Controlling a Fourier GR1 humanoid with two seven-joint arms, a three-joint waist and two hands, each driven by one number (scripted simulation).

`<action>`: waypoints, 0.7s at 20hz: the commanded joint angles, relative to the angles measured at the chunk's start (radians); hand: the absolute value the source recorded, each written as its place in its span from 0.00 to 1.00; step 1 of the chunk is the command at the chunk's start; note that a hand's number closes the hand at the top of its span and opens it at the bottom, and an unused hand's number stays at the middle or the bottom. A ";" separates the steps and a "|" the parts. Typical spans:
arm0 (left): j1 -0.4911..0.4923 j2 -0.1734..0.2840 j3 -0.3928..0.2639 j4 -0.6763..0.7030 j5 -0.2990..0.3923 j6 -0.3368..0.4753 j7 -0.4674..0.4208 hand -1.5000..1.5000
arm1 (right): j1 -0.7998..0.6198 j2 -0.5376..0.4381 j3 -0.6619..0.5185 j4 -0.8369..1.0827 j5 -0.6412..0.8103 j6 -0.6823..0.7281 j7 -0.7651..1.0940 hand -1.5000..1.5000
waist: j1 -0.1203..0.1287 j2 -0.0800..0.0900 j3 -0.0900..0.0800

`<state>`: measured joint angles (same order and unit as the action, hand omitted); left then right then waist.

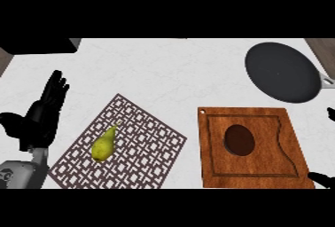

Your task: Pick the cupcake from the cutting board and place it in the pan

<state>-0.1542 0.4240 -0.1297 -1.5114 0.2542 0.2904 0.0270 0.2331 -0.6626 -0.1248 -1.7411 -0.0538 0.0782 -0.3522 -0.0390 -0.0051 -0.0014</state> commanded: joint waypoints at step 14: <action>-0.124 -0.072 0.007 0.052 -0.067 -0.011 0.068 0.50 | -0.173 -0.275 -0.101 -0.420 -0.036 0.217 0.690 0.00 | 0.037 0.004 0.001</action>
<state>-0.2493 0.3749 -0.1220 -1.4511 0.2185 0.2648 0.0587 0.1102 -0.9528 -0.2373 -2.0814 -0.1075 0.2770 0.2201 -0.0036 -0.0004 -0.0016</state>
